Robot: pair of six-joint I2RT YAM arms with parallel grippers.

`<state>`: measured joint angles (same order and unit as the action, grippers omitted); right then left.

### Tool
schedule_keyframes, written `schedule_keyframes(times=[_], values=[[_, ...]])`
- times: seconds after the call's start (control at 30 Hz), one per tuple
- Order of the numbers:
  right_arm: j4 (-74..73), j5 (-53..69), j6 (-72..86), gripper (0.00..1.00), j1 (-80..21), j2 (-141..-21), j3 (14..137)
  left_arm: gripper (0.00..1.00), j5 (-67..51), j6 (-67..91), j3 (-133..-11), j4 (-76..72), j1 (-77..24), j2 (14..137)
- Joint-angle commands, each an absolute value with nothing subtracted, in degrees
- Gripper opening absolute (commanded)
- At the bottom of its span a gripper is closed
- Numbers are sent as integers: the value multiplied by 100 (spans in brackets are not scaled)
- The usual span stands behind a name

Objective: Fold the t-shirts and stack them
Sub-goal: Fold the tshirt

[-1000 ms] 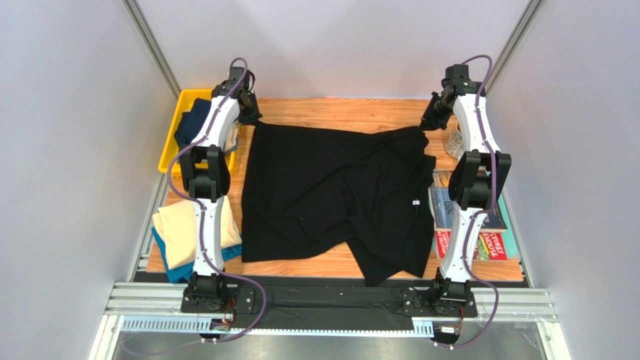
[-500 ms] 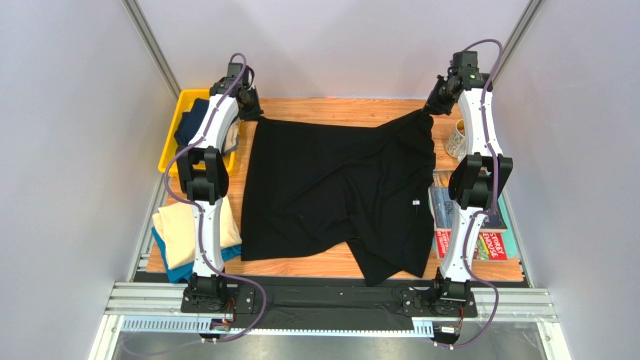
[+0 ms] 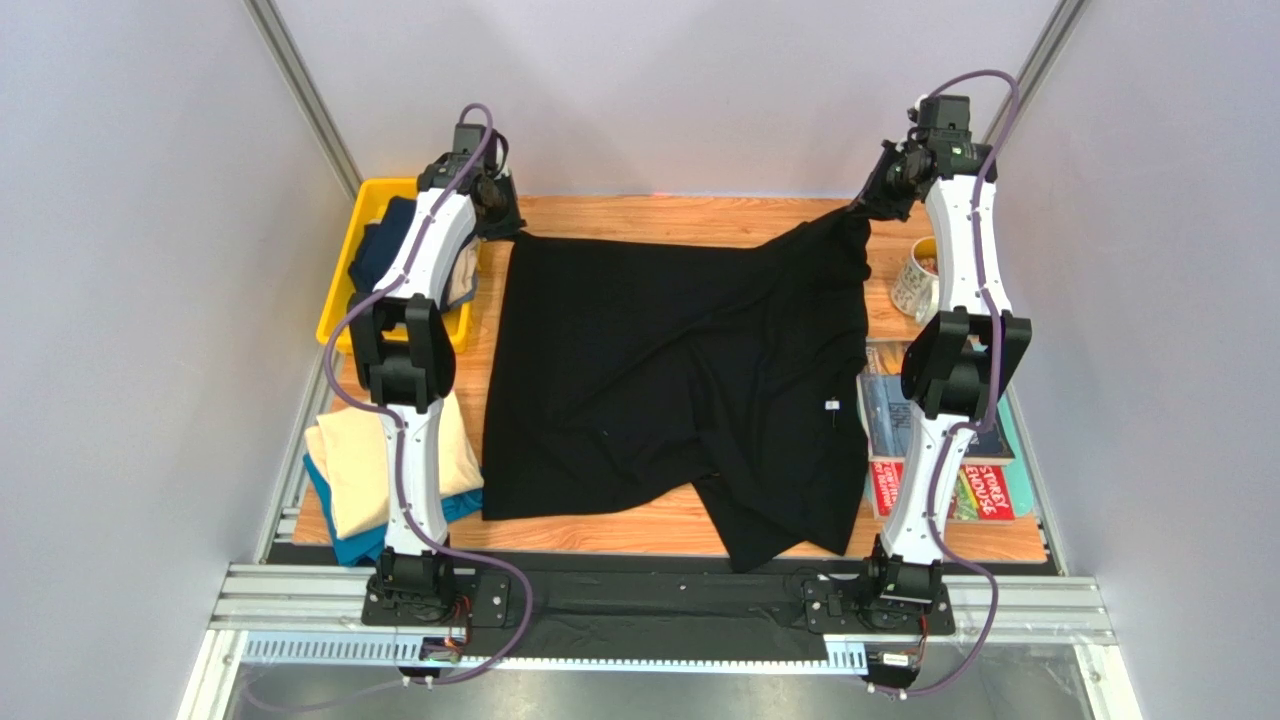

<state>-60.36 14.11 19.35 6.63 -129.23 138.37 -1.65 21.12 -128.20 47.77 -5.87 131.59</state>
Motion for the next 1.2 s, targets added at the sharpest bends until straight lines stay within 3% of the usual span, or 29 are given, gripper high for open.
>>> schedule_keyframes(times=[0.0,0.87,1.17], values=[[-5652,1802,1767,0,712,-12850,14115,0,-97,2118,-13096,4650,-589,12691],[-5317,2108,1916,0,773,-12858,14414,0,-272,2241,-13263,4526,-448,12656],[-5396,2347,1907,0,993,-12192,13115,0,-333,1820,-12736,4728,-290,12516]])
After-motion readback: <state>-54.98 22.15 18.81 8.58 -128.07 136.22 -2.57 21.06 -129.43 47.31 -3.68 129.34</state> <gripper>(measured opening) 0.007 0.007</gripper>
